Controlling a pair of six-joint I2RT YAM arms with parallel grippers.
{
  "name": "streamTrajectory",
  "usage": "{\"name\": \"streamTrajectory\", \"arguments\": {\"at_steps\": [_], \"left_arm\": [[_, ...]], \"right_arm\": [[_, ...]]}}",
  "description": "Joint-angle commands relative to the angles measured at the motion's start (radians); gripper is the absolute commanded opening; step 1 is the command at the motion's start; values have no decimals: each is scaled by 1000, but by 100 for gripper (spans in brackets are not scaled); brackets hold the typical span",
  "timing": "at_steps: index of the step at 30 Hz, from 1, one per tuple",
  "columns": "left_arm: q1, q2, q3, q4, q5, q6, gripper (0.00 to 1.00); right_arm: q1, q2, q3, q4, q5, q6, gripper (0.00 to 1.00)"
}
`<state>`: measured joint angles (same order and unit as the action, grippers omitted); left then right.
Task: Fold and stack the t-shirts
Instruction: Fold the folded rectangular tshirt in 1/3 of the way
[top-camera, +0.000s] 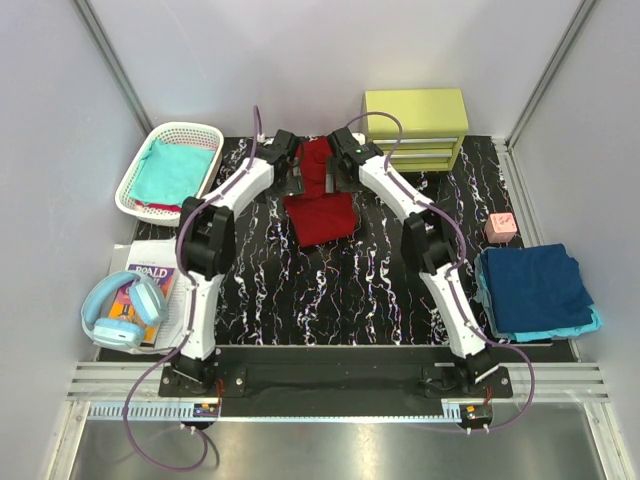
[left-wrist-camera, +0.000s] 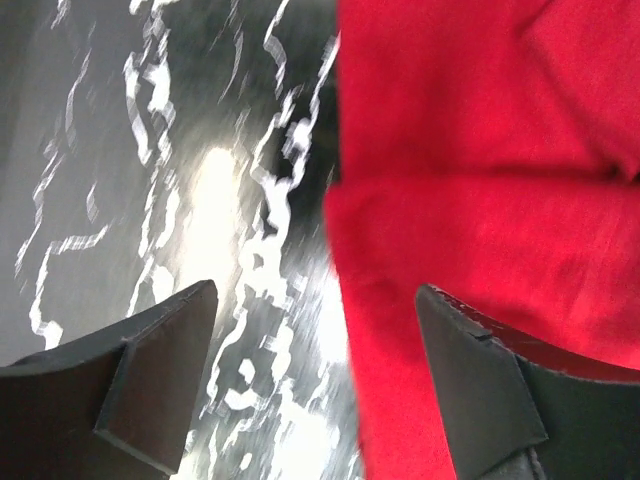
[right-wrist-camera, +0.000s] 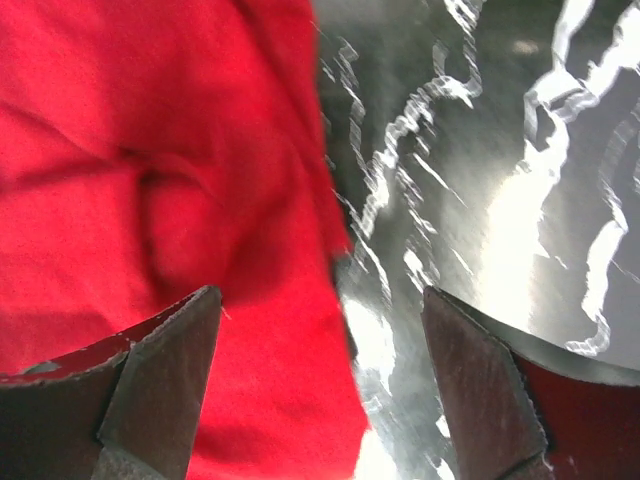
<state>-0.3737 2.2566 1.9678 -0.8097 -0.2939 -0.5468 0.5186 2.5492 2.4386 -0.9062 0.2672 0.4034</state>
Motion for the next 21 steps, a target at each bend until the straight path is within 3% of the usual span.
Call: {"name": "streamTrajectory", "arguments": {"at_steps": [1,7,12,17,21], "left_arm": [[-45,-212,-122,60,-22,-19,86],[-174,-411,-468,170,-25,-64,85],[-264,-433,-638,260,16,-111,84],[-272,-399,-617,293,-10,-87,83],[-205,-325,-416,261,-5,-42,78]], "right_arm": [[4,-251,-178,30,75,-5,88],[8,-519,-701,222,21,72,85],[20,-555,-890,259,-3,101,82],[34,-589,-917,283,6,94,79],[49,-658,-920,276,6,86,77]]}}
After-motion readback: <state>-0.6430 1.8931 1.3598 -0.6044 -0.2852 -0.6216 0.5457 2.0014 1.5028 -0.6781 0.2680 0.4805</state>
